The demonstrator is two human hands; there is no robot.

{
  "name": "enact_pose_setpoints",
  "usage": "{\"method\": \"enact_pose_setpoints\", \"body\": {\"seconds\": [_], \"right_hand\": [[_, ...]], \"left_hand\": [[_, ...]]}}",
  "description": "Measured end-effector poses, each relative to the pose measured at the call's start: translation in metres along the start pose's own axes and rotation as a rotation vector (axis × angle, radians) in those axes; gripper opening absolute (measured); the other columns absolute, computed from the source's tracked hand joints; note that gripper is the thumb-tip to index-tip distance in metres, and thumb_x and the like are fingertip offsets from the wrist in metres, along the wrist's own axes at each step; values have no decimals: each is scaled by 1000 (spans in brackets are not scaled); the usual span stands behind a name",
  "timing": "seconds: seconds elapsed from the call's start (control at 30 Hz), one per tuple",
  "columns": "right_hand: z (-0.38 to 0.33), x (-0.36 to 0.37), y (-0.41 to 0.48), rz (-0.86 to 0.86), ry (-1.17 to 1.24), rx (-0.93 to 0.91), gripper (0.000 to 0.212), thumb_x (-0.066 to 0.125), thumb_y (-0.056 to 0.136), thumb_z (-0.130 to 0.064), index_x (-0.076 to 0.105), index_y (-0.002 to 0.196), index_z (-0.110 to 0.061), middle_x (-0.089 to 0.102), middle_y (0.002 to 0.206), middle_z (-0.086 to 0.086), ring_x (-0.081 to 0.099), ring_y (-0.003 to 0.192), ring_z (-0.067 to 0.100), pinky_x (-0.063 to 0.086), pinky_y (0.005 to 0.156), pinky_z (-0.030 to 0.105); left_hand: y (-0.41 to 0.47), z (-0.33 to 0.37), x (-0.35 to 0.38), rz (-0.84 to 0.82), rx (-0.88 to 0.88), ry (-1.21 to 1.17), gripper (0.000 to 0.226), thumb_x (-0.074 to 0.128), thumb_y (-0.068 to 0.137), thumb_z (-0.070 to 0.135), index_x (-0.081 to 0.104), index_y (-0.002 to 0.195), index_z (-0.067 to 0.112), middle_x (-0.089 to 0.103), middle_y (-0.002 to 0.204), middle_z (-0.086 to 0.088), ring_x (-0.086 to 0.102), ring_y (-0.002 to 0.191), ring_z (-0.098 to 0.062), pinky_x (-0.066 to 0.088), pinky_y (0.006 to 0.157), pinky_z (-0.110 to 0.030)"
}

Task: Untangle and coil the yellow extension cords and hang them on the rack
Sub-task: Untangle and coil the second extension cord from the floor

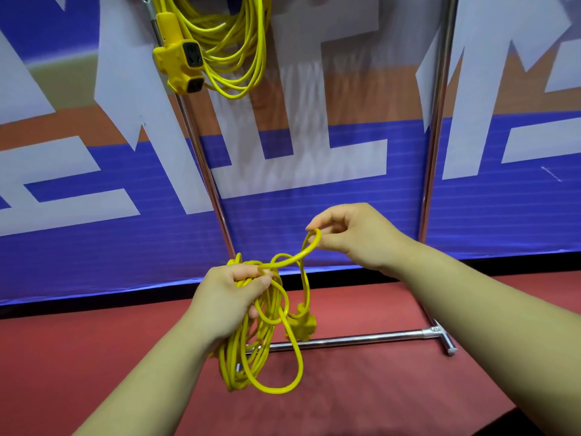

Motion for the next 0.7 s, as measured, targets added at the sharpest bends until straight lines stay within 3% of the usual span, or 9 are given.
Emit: {"method": "enact_pose_setpoints", "body": {"seconds": [0.07, 0.17, 0.23, 0.37, 0.57, 0.7], "right_hand": [[-10, -2, 0, 52, -115, -97, 12, 78, 83, -12, 78, 92, -21, 77, 84, -2, 67, 71, 3, 50, 67, 17], [-20, -1, -3, 50, -281, -182, 9, 82, 80, -24, 80, 87, -30, 75, 86, -9, 63, 67, 0, 43, 62, 14], [-22, 1, -5, 10, -315, -187, 8, 82, 79, -29, 80, 86, -31, 75, 84, -10, 65, 68, 5, 48, 64, 21], [-28, 4, -11, -53, -284, -201, 6, 80, 82, -22, 79, 87, -25, 75, 72, -9, 71, 70, 3, 56, 74, 27], [-34, 7, -17, -78, -193, -209, 8, 80, 83, -20, 78, 90, -17, 75, 70, -5, 71, 68, 6, 49, 66, 13], [-35, 8, -18, -62, -75, -197, 8, 80, 82, -16, 78, 89, -15, 75, 71, 0, 73, 69, 14, 57, 74, 27]], "left_hand": [[0, -2, 3, -8, -11, -15, 10, 69, 94, 26, 78, 92, 25, 57, 51, -13, 48, 44, -21, 40, 43, -22], [1, -6, 9, -7, -32, -57, 11, 69, 94, 24, 79, 91, 26, 57, 53, -16, 49, 47, -22, 43, 45, -24], [0, -6, 15, -19, -51, -95, 11, 68, 95, 20, 78, 93, 23, 54, 51, -10, 49, 46, -21, 44, 46, -24], [-4, -1, 31, -60, -98, -176, 10, 68, 94, 15, 76, 100, 14, 53, 49, -5, 51, 41, -16, 46, 44, -24], [-7, 5, 46, -136, -107, -271, 13, 70, 93, 14, 80, 97, 21, 54, 55, -10, 51, 46, -20, 48, 50, -28], [-9, 9, 50, -232, -84, -241, 10, 72, 91, 21, 77, 86, 14, 54, 55, -16, 50, 50, -24, 48, 52, -30]]}}
Point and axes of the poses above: each hand's wrist, its own y-axis towards the middle knuckle, its own x-axis out of the palm, z = x × y, the point moved 3 cm from there along y, towards the middle knuckle
